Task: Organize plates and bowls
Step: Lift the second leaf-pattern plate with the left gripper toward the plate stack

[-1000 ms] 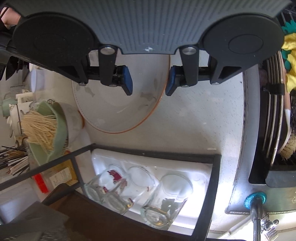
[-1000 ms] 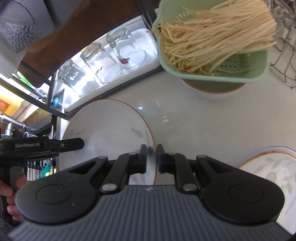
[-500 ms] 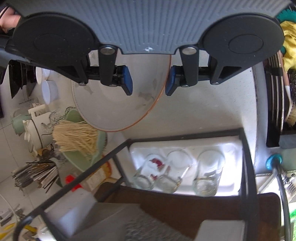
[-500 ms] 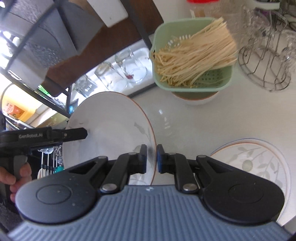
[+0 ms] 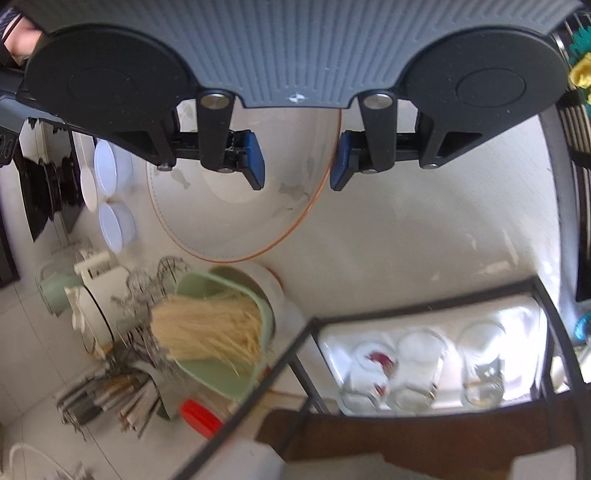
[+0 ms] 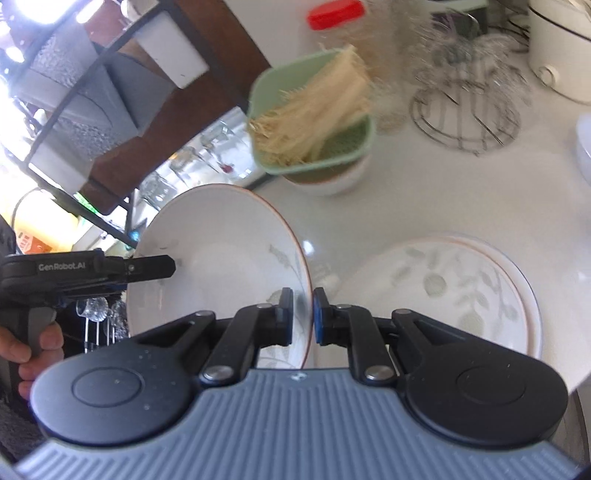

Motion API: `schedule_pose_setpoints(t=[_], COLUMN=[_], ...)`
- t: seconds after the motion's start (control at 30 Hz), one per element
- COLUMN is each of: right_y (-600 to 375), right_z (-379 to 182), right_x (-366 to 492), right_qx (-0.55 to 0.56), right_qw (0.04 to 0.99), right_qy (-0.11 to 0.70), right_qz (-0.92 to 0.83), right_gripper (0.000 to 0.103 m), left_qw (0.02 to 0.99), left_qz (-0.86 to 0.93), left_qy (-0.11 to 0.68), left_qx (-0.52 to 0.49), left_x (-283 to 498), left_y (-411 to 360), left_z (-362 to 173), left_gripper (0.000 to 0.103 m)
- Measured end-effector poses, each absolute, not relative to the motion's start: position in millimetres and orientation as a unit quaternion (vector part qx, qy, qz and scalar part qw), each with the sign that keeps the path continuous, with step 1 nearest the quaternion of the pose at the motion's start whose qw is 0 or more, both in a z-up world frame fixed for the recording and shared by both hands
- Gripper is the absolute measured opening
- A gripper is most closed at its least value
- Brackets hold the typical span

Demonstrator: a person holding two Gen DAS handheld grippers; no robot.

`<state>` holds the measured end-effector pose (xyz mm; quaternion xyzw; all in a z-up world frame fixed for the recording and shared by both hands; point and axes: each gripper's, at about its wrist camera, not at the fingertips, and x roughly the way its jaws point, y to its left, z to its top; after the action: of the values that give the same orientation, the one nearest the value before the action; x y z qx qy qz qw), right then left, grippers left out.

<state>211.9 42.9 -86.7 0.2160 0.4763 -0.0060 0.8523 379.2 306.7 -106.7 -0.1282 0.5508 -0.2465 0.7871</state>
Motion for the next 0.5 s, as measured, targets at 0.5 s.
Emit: schedule_pose_setpoints(t=[0.5], right_y=[5], right_z=[-105], right_x=[178], right_qx=[0.224], right_qw=[0.841], right_qy=[0.491], right_qz=[-0.035], right_gripper=[0.014], left_qw=[0.773], left_qz=[-0.267], left_qy=[0.563], left_qx=[-0.116], left_x=[357], left_y=[262], left_z=[-122], left_gripper=[0.043])
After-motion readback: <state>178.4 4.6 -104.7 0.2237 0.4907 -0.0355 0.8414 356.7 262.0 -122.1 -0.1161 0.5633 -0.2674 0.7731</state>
